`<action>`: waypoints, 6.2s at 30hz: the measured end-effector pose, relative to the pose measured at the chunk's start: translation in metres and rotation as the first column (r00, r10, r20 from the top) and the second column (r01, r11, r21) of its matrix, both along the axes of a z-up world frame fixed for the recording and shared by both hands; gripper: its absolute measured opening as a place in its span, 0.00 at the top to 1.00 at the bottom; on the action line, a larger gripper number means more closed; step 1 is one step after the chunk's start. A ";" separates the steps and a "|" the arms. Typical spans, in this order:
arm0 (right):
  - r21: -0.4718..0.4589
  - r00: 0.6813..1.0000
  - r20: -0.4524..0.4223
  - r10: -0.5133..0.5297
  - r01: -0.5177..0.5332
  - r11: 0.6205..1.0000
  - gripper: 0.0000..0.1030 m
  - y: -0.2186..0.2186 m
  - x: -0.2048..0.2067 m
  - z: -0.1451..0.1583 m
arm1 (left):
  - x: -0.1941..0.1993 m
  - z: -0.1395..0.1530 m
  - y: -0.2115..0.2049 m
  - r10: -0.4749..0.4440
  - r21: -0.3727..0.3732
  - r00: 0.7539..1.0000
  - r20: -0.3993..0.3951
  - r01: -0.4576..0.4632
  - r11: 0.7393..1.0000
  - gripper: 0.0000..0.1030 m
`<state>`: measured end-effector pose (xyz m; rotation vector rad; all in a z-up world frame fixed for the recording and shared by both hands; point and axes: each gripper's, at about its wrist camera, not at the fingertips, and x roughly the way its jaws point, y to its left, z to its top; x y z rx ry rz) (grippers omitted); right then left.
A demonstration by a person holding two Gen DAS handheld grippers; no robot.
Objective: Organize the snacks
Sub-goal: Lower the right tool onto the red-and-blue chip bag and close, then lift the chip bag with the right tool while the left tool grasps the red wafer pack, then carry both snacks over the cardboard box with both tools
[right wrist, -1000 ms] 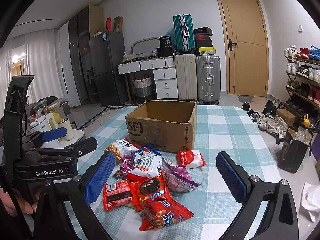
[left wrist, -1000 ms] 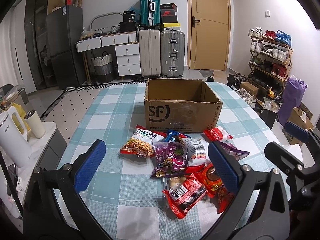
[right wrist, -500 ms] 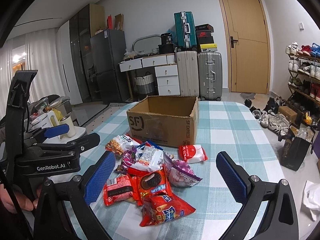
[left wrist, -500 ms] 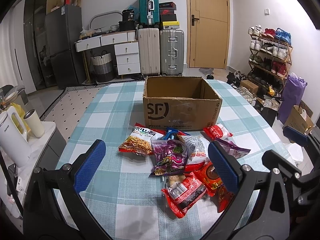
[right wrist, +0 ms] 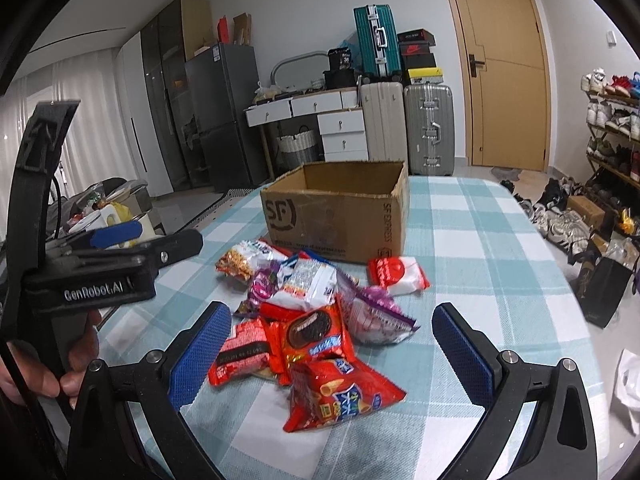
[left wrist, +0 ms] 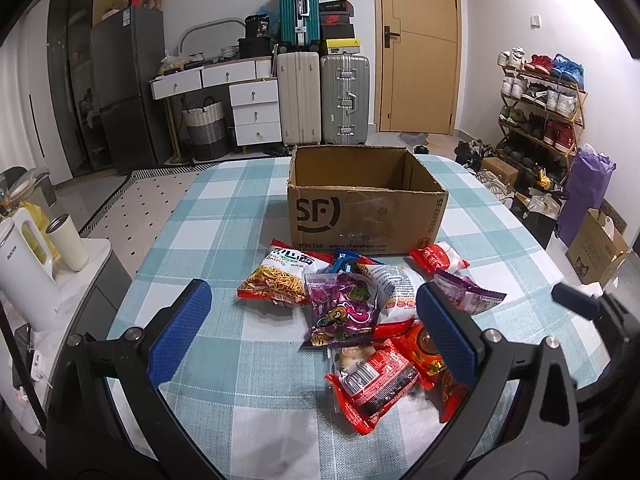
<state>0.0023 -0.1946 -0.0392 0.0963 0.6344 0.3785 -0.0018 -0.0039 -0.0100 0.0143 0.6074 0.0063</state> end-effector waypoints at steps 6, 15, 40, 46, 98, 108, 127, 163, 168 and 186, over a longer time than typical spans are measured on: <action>0.002 0.999 -0.042 0.018 -0.018 1.000 0.00 0.001 0.003 -0.019 | 0.001 -0.002 0.000 -0.004 0.002 1.000 -0.001 0.004 1.000 0.01; 0.005 0.993 -0.111 0.037 -0.037 0.999 0.00 0.001 0.013 -0.048 | 0.004 -0.013 0.002 -0.006 0.002 1.000 -0.011 0.006 1.000 0.01; 0.026 0.971 -0.207 0.118 -0.115 0.993 0.60 0.006 0.024 -0.081 | 0.014 -0.028 0.016 0.024 0.009 0.998 -0.056 -0.023 1.000 0.01; 0.066 0.971 -0.202 0.126 -0.115 0.991 0.65 -0.001 0.021 -0.077 | 0.012 -0.031 0.027 0.045 0.000 0.996 -0.077 -0.045 0.999 0.01; 0.284 0.979 -0.189 0.074 -0.018 0.959 0.77 -0.056 0.009 -0.061 | 0.043 -0.109 -0.021 -0.280 -0.167 0.893 -0.352 0.234 0.958 0.17; 0.277 0.980 -0.187 0.063 -0.009 0.961 0.79 -0.058 0.009 -0.059 | 0.049 -0.119 -0.027 -0.318 -0.179 0.883 -0.344 0.271 0.946 0.56; 0.265 0.982 -0.174 0.072 -0.024 0.964 0.85 -0.054 0.011 -0.050 | 0.054 -0.099 -0.021 -0.341 -0.264 0.895 -0.287 0.268 0.927 0.58; 0.273 0.991 -0.012 0.134 -0.126 0.954 0.89 -0.039 0.062 0.041 | 0.071 -0.013 0.009 -0.350 -0.300 0.922 -0.164 0.291 0.908 0.58; 0.266 0.987 0.014 0.158 -0.156 0.951 0.89 -0.026 0.091 0.063 | 0.100 0.009 0.013 -0.343 -0.304 0.926 -0.156 0.285 0.909 0.58; 0.314 0.983 0.022 0.184 -0.182 0.932 0.89 0.001 0.207 0.090 | 0.224 0.050 0.012 -0.326 -0.283 0.927 -0.184 0.268 0.921 0.58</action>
